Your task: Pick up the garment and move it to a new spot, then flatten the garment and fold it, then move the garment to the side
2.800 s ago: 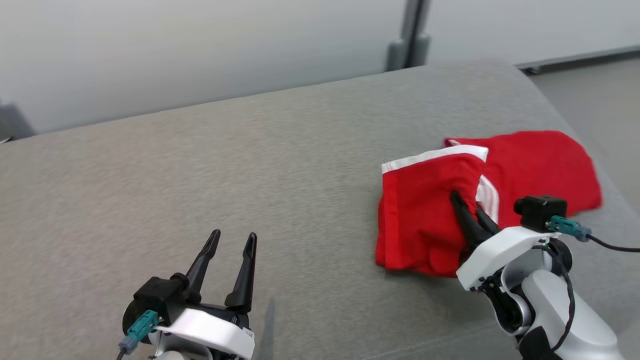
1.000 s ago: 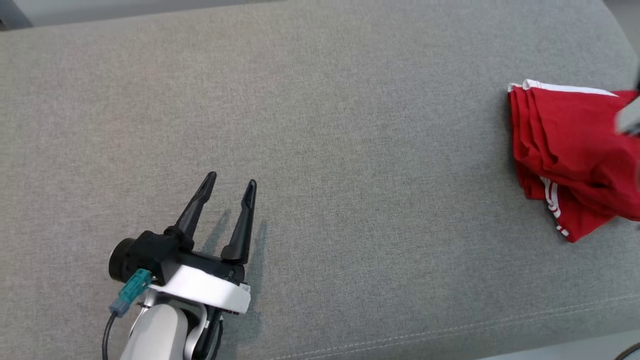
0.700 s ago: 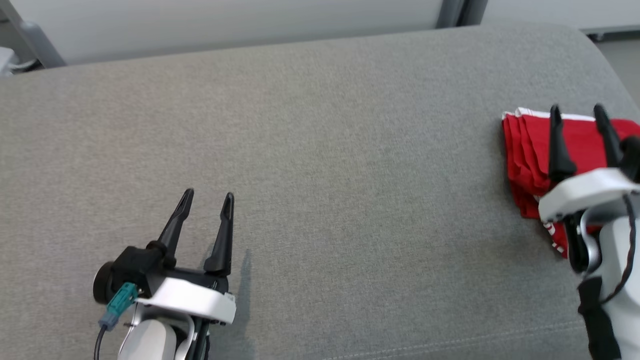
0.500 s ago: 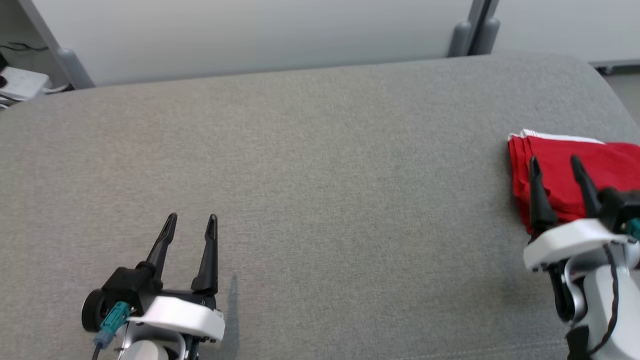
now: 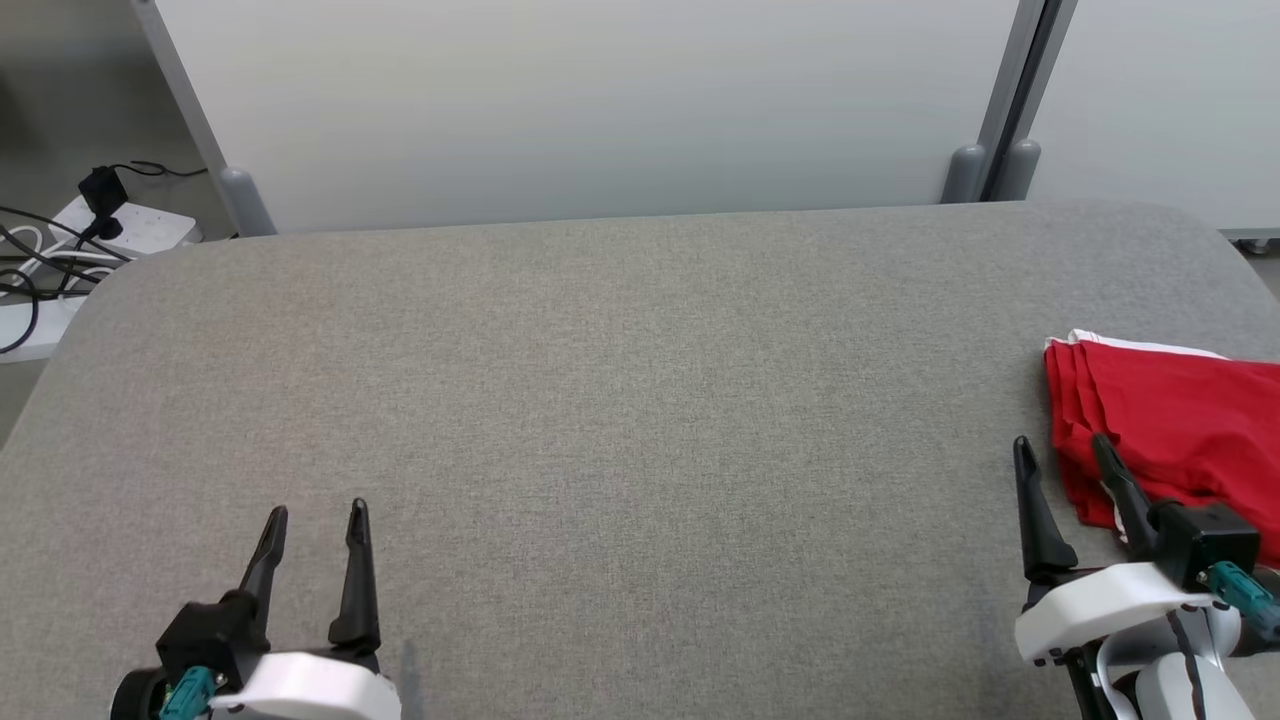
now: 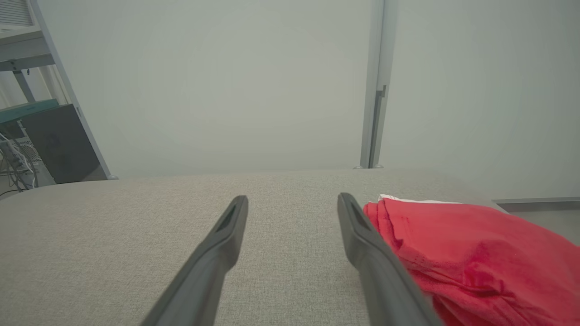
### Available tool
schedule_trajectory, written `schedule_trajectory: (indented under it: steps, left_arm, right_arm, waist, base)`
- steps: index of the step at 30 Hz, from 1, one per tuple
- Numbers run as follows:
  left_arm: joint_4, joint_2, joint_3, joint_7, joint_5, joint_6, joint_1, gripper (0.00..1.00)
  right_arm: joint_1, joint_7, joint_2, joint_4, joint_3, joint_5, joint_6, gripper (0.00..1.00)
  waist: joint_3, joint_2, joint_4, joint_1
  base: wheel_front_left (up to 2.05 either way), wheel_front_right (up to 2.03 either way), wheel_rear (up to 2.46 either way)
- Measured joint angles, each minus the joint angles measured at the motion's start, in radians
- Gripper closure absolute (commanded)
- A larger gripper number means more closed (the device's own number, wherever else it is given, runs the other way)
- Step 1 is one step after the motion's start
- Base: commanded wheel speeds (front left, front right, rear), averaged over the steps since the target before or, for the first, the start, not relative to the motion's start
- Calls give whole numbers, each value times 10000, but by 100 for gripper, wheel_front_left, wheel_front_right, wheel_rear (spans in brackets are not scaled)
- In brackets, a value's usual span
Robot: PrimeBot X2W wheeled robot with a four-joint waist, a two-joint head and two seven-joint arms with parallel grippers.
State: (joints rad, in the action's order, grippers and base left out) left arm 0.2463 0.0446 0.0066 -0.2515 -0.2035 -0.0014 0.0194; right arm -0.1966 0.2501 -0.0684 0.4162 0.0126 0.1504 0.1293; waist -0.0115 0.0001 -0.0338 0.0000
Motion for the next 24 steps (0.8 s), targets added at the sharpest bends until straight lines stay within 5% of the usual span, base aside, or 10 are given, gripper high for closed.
schedule_trajectory:
  steps: [9, 10, 24]
  left_arm:
    - [63, -2, 401, 0, 88, -125, -321, 0]
    - [35, -4, 403, 0, 94, -203, -321, 100]
    - [849, -234, 391, 332, -732, -226, -774, 100]
  right_arm:
    - [278, 0, 92, -291, -31, -123, 0, 0]
    - [278, 0, 96, -322, -29, -123, 0, 100]
    - [1029, -261, 316, 366, 65, 759, 0, 100]
  waist:
    - [-113, 0, -104, 0]
    - [-111, 0, -112, 0]
    - [-117, 0, -83, 6]
  base:
    - [0, 0, 0]
    - [0, 0, 0]
    - [0, 0, 0]
